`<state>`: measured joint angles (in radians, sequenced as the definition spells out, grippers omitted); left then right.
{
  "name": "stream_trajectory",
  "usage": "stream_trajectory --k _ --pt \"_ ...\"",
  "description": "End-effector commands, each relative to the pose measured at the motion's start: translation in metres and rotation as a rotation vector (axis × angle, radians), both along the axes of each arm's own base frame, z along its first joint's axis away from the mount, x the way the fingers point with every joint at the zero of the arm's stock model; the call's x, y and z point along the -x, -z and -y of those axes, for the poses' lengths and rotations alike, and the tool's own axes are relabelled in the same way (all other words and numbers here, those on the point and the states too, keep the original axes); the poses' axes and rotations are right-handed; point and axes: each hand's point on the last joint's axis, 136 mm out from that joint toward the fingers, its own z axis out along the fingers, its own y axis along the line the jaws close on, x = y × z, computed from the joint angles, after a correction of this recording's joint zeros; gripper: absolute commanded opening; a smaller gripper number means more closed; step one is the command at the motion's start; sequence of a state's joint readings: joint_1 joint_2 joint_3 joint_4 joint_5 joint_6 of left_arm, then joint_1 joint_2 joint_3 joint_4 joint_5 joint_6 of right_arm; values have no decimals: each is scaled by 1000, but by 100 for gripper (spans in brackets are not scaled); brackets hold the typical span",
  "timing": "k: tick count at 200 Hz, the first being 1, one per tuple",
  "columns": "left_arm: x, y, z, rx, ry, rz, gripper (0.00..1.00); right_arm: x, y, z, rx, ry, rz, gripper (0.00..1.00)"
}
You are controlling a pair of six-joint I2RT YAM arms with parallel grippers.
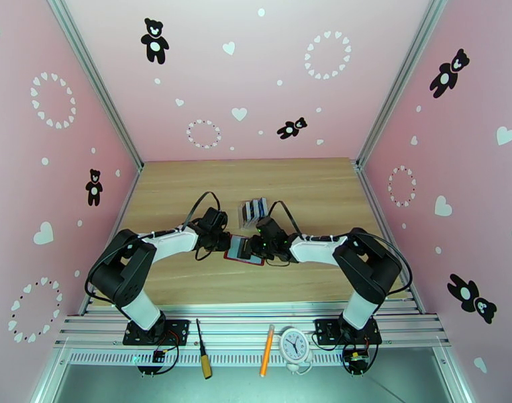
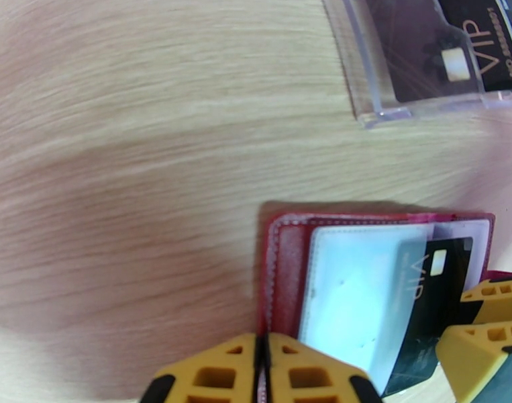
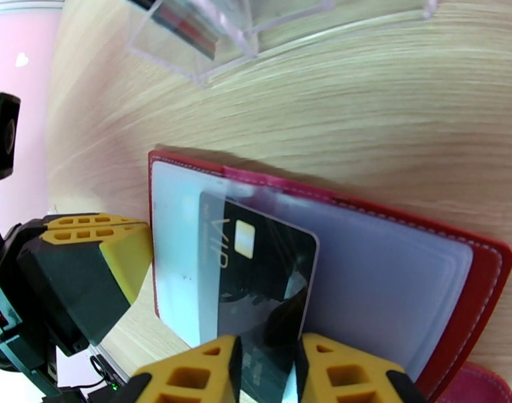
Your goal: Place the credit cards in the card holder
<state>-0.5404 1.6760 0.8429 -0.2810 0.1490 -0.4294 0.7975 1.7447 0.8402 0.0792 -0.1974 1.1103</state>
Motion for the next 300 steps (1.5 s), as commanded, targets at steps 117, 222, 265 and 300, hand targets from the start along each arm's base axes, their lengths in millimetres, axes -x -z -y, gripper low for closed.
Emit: stream_trajectory --k 117,222,265,300 --pt "17 0 27 111 66 -60 13 -2 -7 26 169 -70 -6 32" --pt "26 2 51 187 110 -100 13 -4 -10 28 236 -125 -18 32" --pt "26 2 51 186 109 -101 13 -1 -8 21 233 -140 -26 33" --pt "26 3 50 184 108 -102 13 1 -6 15 225 -151 -32 33"
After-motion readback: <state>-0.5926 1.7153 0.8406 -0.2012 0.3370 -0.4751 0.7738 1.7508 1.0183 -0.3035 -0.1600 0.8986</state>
